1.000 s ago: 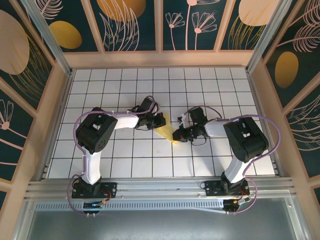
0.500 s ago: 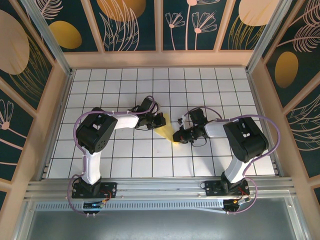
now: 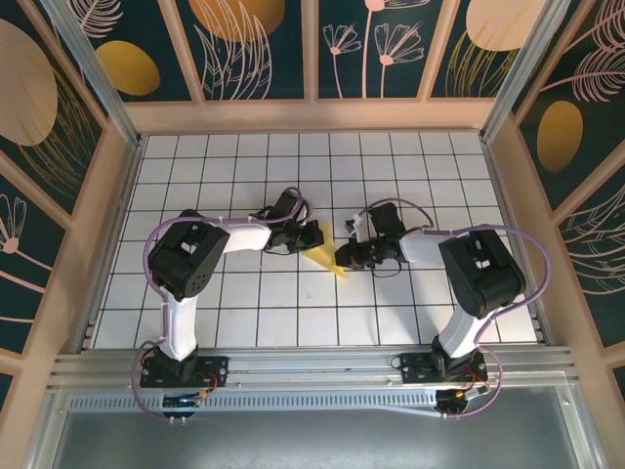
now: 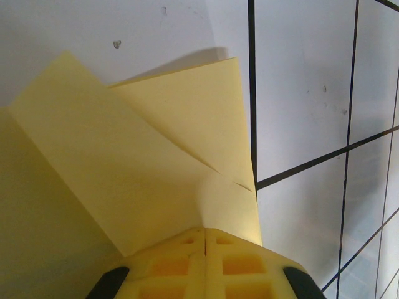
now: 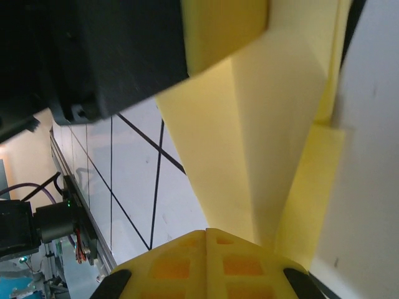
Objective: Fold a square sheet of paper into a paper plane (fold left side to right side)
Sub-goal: Fourth fold the wing at the center of the table.
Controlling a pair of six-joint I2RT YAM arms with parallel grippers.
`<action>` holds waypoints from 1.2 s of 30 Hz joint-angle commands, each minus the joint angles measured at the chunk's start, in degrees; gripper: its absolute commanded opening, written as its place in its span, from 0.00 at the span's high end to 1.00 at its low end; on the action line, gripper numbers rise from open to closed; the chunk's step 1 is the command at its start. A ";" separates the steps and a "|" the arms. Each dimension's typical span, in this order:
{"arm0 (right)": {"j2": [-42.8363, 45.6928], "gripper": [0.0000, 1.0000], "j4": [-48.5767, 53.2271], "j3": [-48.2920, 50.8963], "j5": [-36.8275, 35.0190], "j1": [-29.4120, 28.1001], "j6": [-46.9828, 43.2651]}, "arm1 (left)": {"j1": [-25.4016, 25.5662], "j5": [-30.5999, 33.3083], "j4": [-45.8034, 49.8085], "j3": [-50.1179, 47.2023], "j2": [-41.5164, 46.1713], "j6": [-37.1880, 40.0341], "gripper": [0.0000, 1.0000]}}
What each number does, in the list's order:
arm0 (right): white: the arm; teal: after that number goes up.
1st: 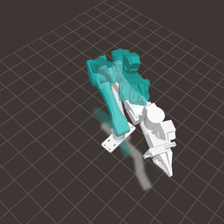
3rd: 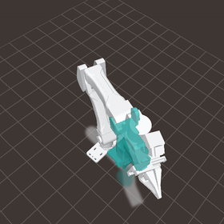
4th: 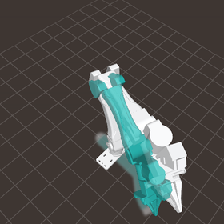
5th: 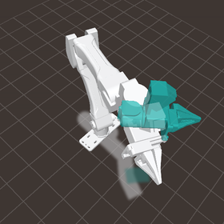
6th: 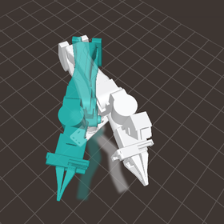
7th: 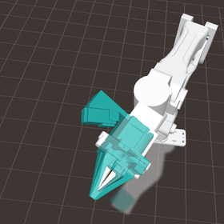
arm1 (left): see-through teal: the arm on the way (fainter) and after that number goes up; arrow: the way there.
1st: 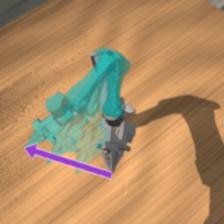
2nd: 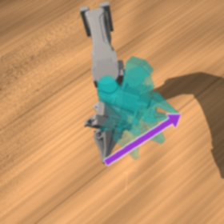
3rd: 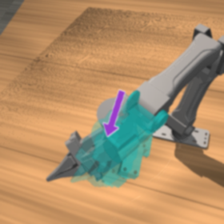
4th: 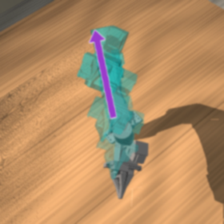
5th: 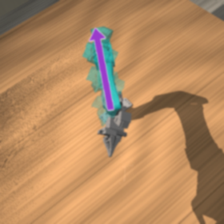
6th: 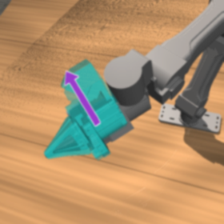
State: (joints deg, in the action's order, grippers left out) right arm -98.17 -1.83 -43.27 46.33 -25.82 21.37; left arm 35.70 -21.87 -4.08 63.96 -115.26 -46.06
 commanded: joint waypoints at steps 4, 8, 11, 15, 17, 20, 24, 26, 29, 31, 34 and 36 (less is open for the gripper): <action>-3.09 1.00 -0.30 -1.61 -0.36 0.18 -1.11 | 0.09 2.45 3.68 -0.42 -1.59 0.93 0.97; -3.04 1.00 -0.20 -0.39 -0.36 0.16 -1.08 | 0.15 2.53 3.72 -0.33 -1.81 0.93 0.97; -2.82 1.00 -0.34 0.70 -0.27 -0.12 -0.98 | 0.11 2.53 3.66 -0.32 -1.81 0.91 0.97; -2.23 1.00 -0.29 1.92 -0.36 -0.41 -0.81 | 0.07 2.62 3.72 -0.30 -1.81 0.97 0.97; -1.96 1.00 -0.28 2.51 -0.39 -0.46 -0.72 | 0.15 2.58 3.75 -0.24 -1.81 0.95 0.97; -1.69 1.00 -0.36 3.09 -0.51 -0.59 -0.62 | 0.09 2.58 3.81 -0.24 -1.76 0.92 0.97; -1.33 1.00 0.04 3.53 -0.67 -0.63 -0.71 | 0.10 2.62 3.81 -0.24 -1.74 0.93 0.97; -1.24 1.00 0.29 3.59 -0.71 -0.71 -0.80 | 0.09 2.62 3.83 -0.24 -1.79 0.94 0.97; -0.84 1.00 0.51 3.80 -0.58 -0.76 -0.78 | 0.09 2.66 3.90 -0.16 -1.88 0.96 0.97; -0.85 1.00 0.70 4.02 -0.58 -0.89 -0.80 | 0.14 2.71 3.90 -0.16 -1.83 0.92 0.97; -0.89 1.00 0.86 4.29 -0.71 -0.95 -0.85 | 0.13 2.71 3.90 -0.16 -1.98 0.96 0.97; -0.93 1.00 1.17 4.44 -0.89 -1.00 -0.96 | 0.12 2.69 3.90 -0.15 -1.96 0.90 0.97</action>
State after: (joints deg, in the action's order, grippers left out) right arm -100.22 -2.81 -40.32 46.11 -26.04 21.37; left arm 35.70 -21.87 -4.08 63.96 -115.26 -46.06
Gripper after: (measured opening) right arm 0.052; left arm 0.055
